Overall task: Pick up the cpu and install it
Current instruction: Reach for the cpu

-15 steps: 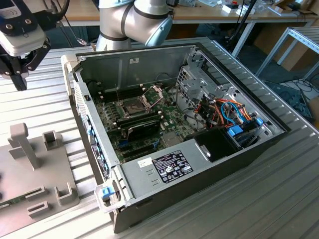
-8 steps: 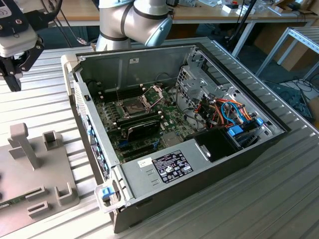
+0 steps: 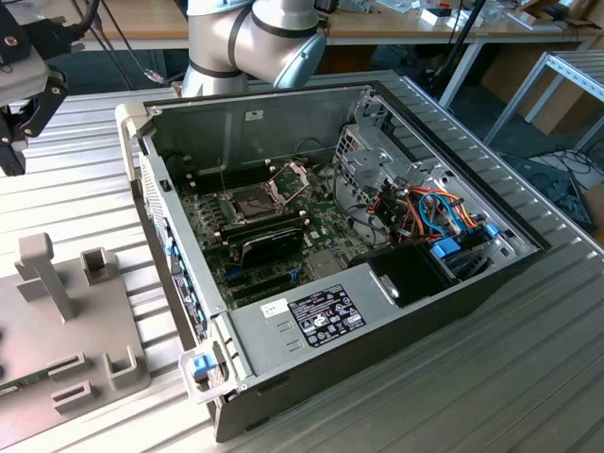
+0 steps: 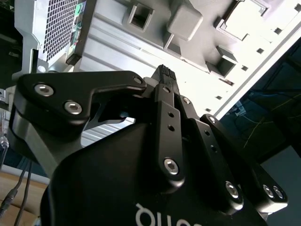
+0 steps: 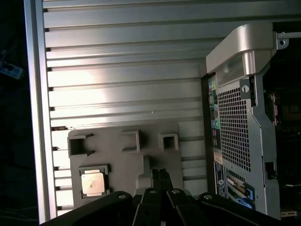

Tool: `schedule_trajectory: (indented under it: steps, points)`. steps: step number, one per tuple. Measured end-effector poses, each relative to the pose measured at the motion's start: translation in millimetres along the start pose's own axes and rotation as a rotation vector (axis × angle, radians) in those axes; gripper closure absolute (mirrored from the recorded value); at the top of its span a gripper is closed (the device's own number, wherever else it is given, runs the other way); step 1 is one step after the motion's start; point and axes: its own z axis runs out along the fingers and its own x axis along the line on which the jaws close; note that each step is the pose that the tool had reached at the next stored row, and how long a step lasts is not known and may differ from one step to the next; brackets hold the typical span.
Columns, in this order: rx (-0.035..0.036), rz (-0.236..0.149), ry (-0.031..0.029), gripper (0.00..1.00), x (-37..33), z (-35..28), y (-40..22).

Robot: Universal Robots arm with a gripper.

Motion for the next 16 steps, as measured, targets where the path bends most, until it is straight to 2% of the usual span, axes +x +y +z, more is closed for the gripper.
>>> schedule_trajectory:
  steps: [5,6,9,11,12,16]
  points:
    - [0.0,0.0,-0.0001,0.89,9.2,-0.2,-0.6]
    - [-0.0001,0.0,-0.0001,0.89,19.2,-0.5,-1.2]
    - [0.0,0.0,0.0,0.89,34.6,-0.9,-2.3]
    - [0.0,0.0,-0.0001,0.89,60.5,-1.6,-4.2]
    - [0.0,0.0,0.0,0.89,66.3,-1.7,-4.6]
    - [0.0,0.0,0.0,0.89,73.1,-1.9,-5.1]
